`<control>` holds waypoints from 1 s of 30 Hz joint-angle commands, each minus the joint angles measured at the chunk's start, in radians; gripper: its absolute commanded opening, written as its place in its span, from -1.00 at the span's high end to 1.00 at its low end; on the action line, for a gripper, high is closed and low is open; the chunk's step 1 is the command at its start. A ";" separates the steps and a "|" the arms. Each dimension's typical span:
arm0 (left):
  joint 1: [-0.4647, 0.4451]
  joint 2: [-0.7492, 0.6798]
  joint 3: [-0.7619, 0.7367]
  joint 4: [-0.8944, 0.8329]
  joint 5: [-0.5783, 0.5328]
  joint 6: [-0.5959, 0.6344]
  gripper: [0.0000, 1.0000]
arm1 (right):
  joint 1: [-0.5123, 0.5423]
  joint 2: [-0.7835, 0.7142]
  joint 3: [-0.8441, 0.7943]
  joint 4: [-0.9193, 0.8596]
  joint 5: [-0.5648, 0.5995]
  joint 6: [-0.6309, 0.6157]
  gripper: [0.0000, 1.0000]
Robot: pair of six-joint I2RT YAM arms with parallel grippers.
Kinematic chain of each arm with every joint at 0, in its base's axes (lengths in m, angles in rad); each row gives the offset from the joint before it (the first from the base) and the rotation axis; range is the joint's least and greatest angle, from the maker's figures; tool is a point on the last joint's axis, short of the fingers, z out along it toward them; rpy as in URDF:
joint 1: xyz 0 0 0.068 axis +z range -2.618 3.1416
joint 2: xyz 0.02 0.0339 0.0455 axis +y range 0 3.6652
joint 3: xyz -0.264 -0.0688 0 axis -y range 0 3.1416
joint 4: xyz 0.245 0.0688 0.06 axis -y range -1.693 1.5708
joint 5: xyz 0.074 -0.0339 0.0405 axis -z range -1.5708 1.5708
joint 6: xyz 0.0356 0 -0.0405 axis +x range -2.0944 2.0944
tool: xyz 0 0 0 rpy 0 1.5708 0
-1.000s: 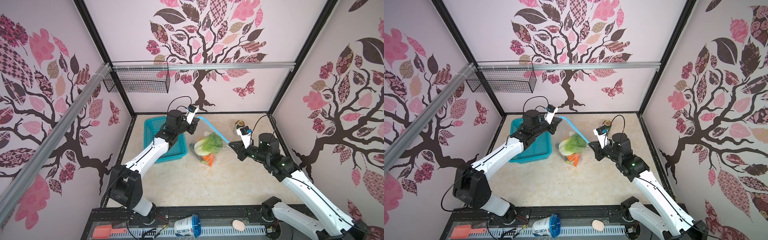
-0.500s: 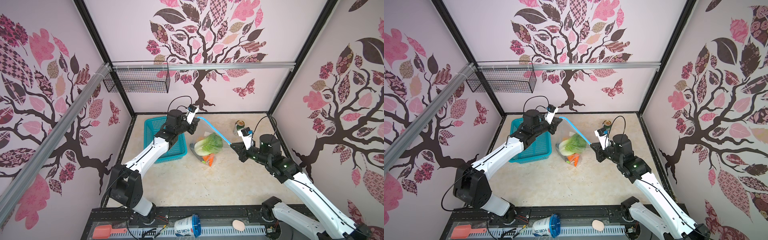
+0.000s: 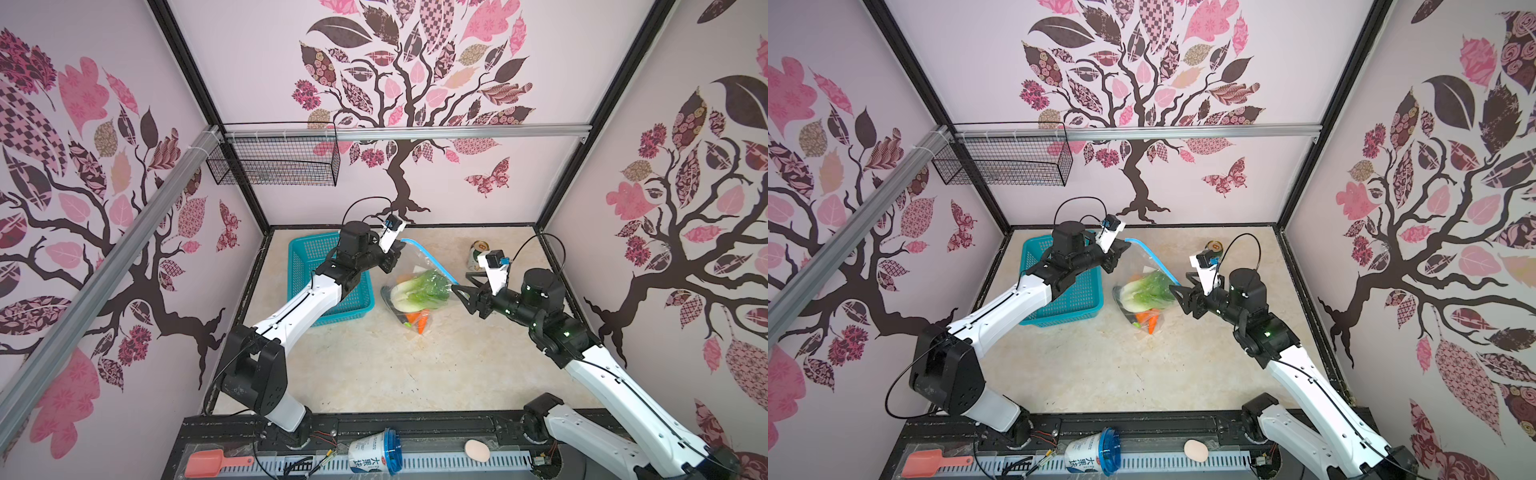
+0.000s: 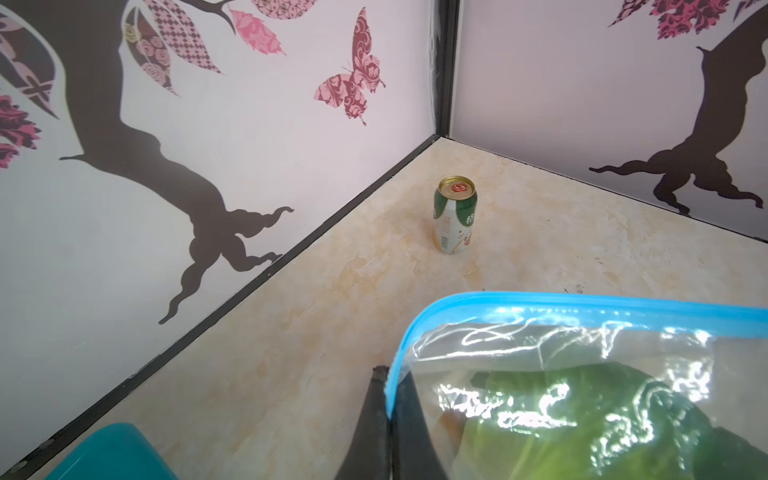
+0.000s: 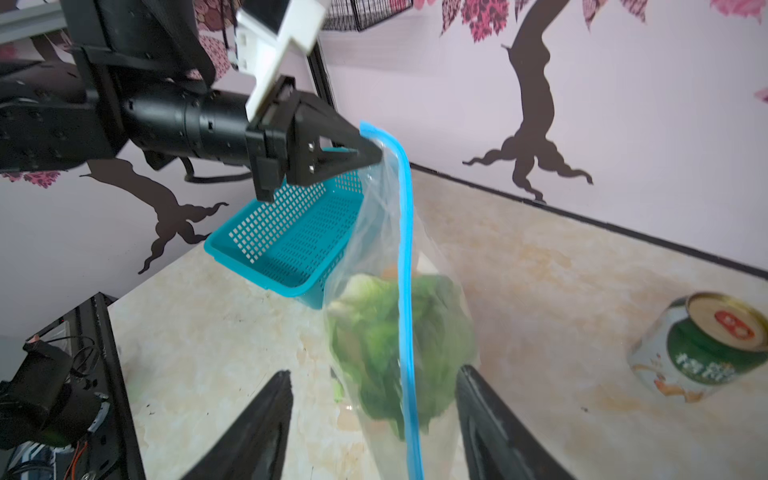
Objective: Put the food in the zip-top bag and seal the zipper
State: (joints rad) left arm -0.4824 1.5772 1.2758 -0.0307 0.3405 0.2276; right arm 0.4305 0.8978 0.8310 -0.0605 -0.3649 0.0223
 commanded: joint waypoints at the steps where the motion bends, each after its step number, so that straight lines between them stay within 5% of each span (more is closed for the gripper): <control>1: -0.015 0.017 0.052 -0.008 0.018 0.026 1.00 | 0.001 0.078 0.055 0.145 -0.005 -0.031 -0.34; 12: -0.030 0.023 0.052 -0.006 0.025 0.018 1.00 | 0.059 0.297 0.135 0.082 0.015 -0.108 -0.17; 19: -0.032 0.011 0.052 -0.006 0.026 0.017 1.00 | 0.074 0.320 0.132 0.057 0.079 -0.095 0.99; 20: -0.032 0.010 0.053 -0.006 0.028 0.017 1.00 | 0.074 0.317 0.129 0.059 0.088 -0.093 1.00; 25: -0.032 0.004 0.053 -0.009 0.033 0.019 1.00 | 0.074 0.303 0.107 0.066 0.146 -0.089 0.83; 26: -0.033 0.004 0.053 -0.009 0.035 0.022 1.00 | 0.074 0.300 0.104 0.063 0.158 -0.099 0.69; 28: -0.033 0.001 0.050 -0.011 0.049 0.026 1.00 | 0.073 0.302 0.103 0.048 0.194 -0.121 -0.05; 30: -0.032 -0.001 0.050 -0.013 0.064 0.032 1.00 | 0.074 0.302 0.100 0.039 0.245 -0.139 -0.23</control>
State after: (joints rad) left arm -0.5106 1.5883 1.2758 -0.0357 0.3721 0.2401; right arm 0.5026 1.2064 0.9302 -0.0002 -0.2031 -0.0914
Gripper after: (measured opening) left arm 0.049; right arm 0.581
